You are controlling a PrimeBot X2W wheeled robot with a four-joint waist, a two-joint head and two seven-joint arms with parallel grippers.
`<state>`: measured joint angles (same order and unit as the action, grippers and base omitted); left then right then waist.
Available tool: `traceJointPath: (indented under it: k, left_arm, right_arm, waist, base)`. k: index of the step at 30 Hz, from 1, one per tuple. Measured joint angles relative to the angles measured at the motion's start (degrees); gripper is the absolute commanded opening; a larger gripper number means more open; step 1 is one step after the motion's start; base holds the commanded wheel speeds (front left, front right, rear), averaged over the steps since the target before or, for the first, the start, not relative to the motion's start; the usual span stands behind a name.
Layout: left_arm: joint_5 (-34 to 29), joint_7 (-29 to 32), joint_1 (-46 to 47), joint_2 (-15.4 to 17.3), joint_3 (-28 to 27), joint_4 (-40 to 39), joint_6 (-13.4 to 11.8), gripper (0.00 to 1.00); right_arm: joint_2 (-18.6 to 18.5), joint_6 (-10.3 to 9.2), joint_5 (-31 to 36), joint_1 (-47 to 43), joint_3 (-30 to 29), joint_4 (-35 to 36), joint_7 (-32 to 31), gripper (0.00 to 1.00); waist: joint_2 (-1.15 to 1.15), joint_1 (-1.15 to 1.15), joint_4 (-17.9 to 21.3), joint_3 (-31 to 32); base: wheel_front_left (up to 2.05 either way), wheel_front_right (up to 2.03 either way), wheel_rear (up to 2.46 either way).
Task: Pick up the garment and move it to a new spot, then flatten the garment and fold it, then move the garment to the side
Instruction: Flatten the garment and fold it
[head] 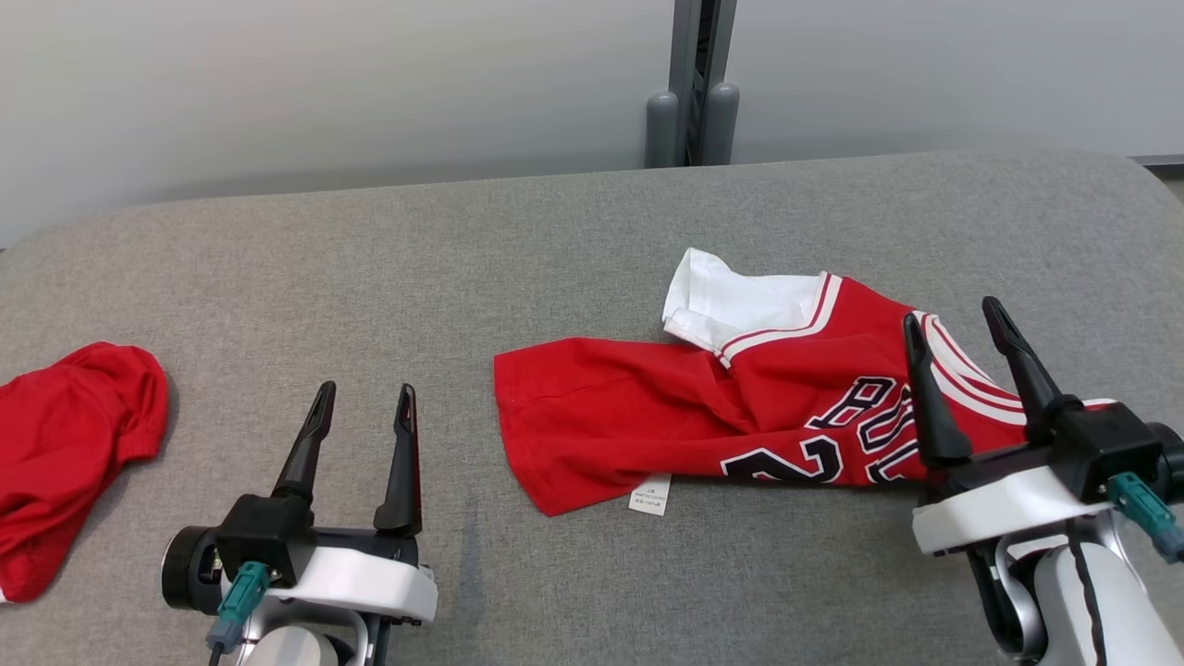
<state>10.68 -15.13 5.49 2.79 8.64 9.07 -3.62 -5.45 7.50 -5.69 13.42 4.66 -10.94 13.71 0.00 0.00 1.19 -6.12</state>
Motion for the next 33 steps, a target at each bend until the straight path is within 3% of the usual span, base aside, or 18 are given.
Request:
traceJointPath:
  k: [14,22,33]
  left_arm:
    - [-0.69,-0.01,0.21,0.02,0.93,2.52,0.70,1.00]
    - [-4.52,0.69,7.18,2.03,4.71,14.44,4.72,1.00]
    - [-6.58,8.15,19.34,5.94,8.42,26.80,8.72,1.00]
  right_arm:
    - [1.75,0.00,1.31,-2.27,3.33,1.99,1.24,1.00]
    - [2.05,0.00,2.31,-1.79,2.96,2.91,1.29,1.00]
    - [2.55,0.00,3.24,-1.26,1.97,3.53,1.29,1.00]
  waist:
    - [0.00,0.00,1.11,-0.68]
    - [0.00,0.00,3.88,-4.09]
    - [0.00,0.00,9.20,-8.85]
  base:
    - [0.00,0.00,0.00]
    - [0.00,0.00,0.00]
    - [0.00,0.00,0.00]
